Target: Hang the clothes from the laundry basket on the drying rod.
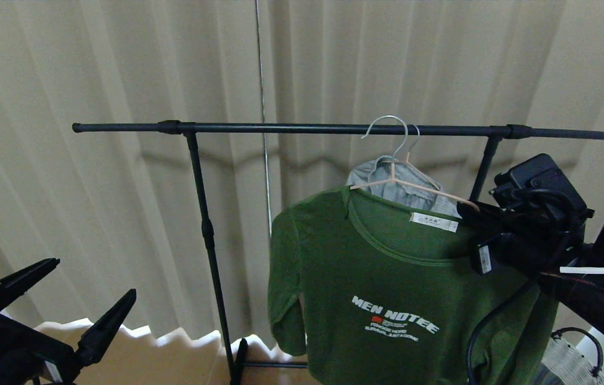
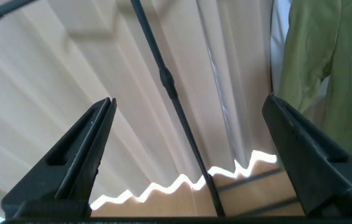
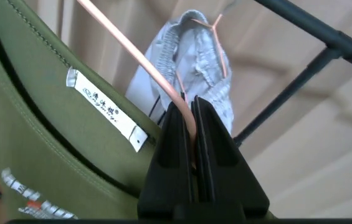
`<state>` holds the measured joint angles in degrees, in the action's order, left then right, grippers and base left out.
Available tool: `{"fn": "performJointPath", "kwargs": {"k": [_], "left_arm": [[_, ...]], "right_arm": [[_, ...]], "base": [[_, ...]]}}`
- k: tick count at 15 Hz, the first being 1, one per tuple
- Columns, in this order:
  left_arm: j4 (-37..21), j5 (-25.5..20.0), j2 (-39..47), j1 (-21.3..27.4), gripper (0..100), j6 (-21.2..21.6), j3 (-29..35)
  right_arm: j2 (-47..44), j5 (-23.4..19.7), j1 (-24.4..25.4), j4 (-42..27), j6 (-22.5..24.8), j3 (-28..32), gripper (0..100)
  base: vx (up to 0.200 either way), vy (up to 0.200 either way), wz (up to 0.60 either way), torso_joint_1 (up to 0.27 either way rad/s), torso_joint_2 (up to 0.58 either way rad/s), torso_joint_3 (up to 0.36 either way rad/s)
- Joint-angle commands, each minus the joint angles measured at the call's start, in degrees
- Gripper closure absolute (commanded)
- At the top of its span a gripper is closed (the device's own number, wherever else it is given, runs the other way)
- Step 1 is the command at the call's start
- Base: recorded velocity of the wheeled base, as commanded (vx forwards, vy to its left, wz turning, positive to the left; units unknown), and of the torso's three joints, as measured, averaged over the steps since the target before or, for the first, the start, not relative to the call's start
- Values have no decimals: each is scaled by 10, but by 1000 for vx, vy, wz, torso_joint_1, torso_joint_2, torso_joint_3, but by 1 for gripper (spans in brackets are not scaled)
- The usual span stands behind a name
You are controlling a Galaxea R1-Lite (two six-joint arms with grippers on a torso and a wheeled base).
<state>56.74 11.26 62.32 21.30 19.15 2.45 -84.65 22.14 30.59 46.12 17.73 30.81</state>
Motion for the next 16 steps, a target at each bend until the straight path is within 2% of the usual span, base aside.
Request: {"fn": "performJointPath", "kwargs": {"k": [1, 11, 14, 16], "left_arm": [[-1, 0, -1, 1, 0, 0, 0], [0, 1, -11, 1, 0, -1, -8], [-1, 0, -75, 2, 0, -3, -25], [-33, 4, -133, -1, 0, -12, -25]], "right_arm": [[0, 4, -1, -1, 0, -2, 100], [-19, 12, -30, 5, -1, 1, 100], [-23, 12, -45, 5, -1, 5, 100], [-37, 12, -57, 7, -3, 15, 100]], "base": [[200, 0, 0, -22, -2, 2], [200, 0, 0, 4, 4, 1], [0, 0, 0, 0, 0, 0], [0, 0, 0, 0, 0, 0]]}}
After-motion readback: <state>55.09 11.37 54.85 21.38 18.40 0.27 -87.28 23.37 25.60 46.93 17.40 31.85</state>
